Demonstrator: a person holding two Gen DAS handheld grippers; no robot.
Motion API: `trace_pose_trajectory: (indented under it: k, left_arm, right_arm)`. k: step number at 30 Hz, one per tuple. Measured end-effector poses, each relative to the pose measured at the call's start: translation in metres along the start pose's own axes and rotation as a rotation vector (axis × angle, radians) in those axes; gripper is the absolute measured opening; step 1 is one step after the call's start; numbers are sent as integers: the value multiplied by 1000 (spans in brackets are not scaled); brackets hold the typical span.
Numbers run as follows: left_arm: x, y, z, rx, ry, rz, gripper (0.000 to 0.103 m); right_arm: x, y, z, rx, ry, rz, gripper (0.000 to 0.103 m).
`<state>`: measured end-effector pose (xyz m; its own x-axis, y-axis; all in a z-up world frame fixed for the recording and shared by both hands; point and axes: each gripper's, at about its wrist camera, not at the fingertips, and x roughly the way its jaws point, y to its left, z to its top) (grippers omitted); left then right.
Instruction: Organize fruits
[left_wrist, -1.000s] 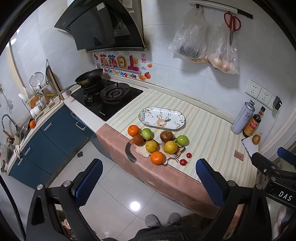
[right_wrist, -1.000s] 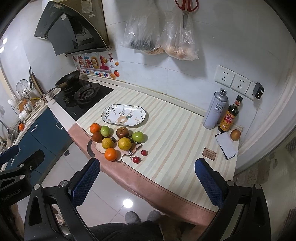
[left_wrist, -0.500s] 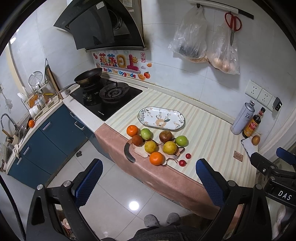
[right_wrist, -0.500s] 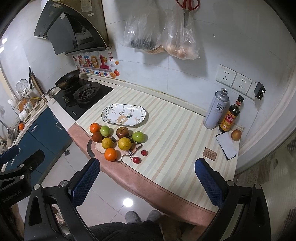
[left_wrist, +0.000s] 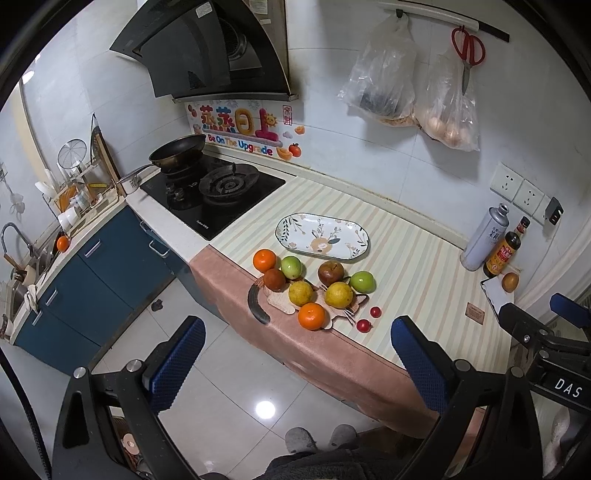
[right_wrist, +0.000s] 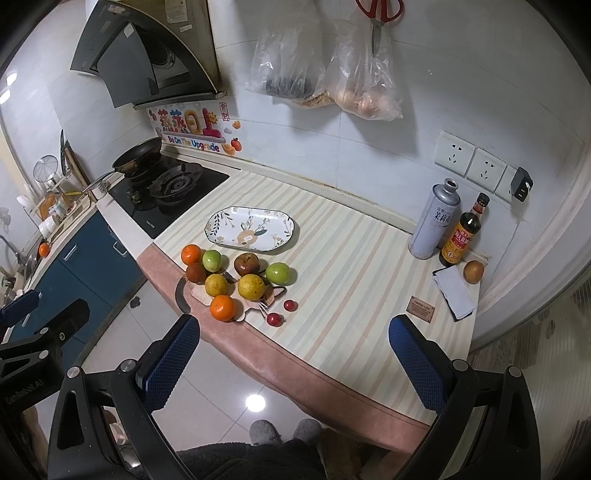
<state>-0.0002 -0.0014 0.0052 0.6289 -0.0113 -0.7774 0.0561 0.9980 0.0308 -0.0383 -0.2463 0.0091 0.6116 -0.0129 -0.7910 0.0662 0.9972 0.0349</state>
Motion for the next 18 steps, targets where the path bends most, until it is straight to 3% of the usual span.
trace_pose_trajectory:
  k: [18]
  left_arm:
    - [0,3,1,-1,-1,-4,103]
  right_arm:
    - [-4,2,-2,7,-5,18,103]
